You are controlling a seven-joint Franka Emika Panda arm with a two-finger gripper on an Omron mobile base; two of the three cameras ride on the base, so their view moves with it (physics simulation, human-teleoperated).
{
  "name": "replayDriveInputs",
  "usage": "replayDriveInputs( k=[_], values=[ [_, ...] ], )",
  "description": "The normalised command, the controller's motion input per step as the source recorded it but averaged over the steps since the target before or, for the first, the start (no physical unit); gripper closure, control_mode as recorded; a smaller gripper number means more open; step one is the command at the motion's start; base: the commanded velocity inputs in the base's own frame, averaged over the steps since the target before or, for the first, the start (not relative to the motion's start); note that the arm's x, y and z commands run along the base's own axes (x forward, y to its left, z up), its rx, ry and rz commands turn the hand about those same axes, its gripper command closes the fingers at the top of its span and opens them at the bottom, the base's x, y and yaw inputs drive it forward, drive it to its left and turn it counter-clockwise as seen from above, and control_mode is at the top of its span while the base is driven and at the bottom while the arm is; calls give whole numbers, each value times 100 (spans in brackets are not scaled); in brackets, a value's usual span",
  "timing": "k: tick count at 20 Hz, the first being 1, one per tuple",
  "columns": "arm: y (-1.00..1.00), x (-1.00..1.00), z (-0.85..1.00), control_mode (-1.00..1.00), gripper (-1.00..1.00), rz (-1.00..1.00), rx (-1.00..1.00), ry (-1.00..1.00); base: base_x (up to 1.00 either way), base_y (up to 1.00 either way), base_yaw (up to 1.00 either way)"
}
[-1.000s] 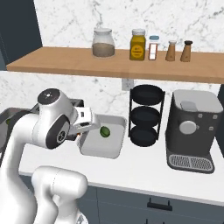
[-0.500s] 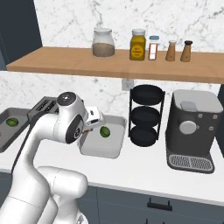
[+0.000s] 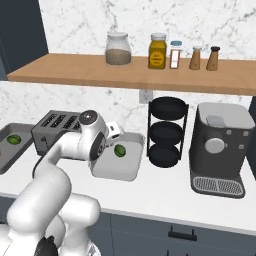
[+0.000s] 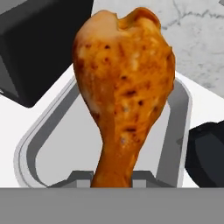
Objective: Place one avocado and one chicken drumstick in each tupperware on the nearby counter, to pack two identical lunches.
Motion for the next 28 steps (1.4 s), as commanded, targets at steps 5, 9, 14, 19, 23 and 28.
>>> replayDriveInputs(
  k=[5, 9, 14, 19, 23, 28],
  values=[
    [-13, 68, -21, -100, 100, 5, 0, 0, 0, 0, 0],
    [-9, 44, -18, -100, 100, 4, 0, 0, 0, 0, 0],
    [0, 11, -27, -100, 100, 3, 0, 0, 0, 0, 0],
    [0, 0, -46, -100, 100, 0, 0, 4, 0, 0, 0],
    [0, -9, -34, -100, 100, 0, 0, 6, 0, 0, 0],
    [0, -6, -24, -100, 100, 0, 0, 12, 0, 0, 0]
  ],
)
